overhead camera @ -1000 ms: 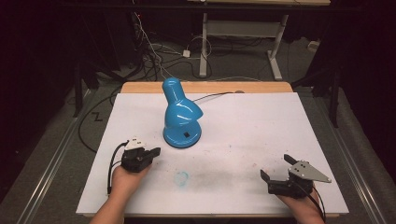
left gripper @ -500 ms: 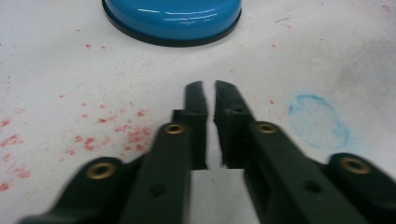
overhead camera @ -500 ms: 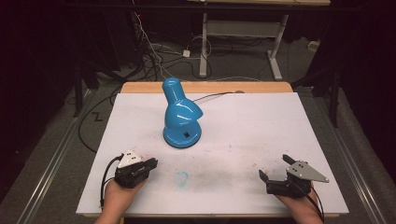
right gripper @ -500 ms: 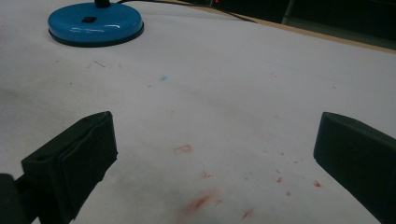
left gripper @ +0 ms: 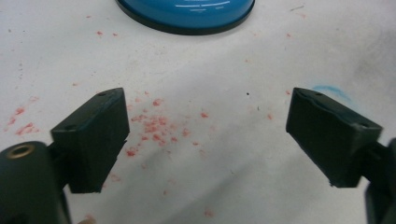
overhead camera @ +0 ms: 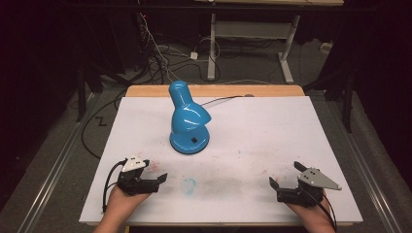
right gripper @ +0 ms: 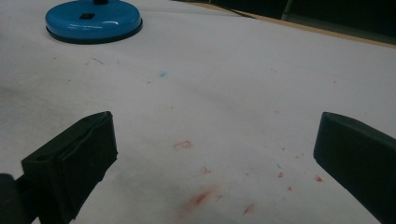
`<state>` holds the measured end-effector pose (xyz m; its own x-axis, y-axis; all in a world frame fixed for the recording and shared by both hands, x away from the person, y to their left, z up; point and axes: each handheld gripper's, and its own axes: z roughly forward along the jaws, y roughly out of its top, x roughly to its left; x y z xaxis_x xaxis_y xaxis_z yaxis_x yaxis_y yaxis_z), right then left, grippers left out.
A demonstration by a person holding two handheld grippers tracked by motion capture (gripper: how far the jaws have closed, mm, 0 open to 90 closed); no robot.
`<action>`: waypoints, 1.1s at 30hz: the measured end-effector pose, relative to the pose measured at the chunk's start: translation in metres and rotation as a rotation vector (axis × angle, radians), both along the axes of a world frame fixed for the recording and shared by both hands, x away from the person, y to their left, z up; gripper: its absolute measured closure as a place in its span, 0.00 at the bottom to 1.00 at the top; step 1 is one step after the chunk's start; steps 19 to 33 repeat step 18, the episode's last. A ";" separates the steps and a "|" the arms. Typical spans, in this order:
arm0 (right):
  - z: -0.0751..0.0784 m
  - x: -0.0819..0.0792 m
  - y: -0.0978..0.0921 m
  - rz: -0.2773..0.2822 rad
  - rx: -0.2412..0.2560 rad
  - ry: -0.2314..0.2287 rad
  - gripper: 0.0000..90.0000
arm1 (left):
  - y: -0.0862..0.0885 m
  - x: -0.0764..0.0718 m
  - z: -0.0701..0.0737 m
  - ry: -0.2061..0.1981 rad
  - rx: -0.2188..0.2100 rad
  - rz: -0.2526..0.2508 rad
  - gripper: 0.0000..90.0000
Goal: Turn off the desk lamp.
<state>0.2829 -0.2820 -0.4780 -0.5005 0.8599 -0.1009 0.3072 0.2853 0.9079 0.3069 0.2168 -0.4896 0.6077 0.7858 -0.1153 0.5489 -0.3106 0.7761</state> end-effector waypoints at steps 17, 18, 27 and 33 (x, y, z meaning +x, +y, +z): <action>0.003 0.000 -0.007 -0.015 0.034 -0.009 0.00 | -0.004 -0.008 0.012 -0.117 -0.082 -0.013 0.00; 0.003 -0.001 -0.007 -0.015 0.033 -0.010 0.00 | -0.004 -0.008 0.012 -0.116 -0.078 -0.012 0.00; 0.003 -0.001 -0.007 -0.015 0.033 -0.010 0.00 | -0.004 -0.008 0.012 -0.116 -0.078 -0.012 0.00; 0.003 -0.001 -0.007 -0.015 0.033 -0.010 0.00 | -0.004 -0.008 0.012 -0.116 -0.078 -0.012 0.00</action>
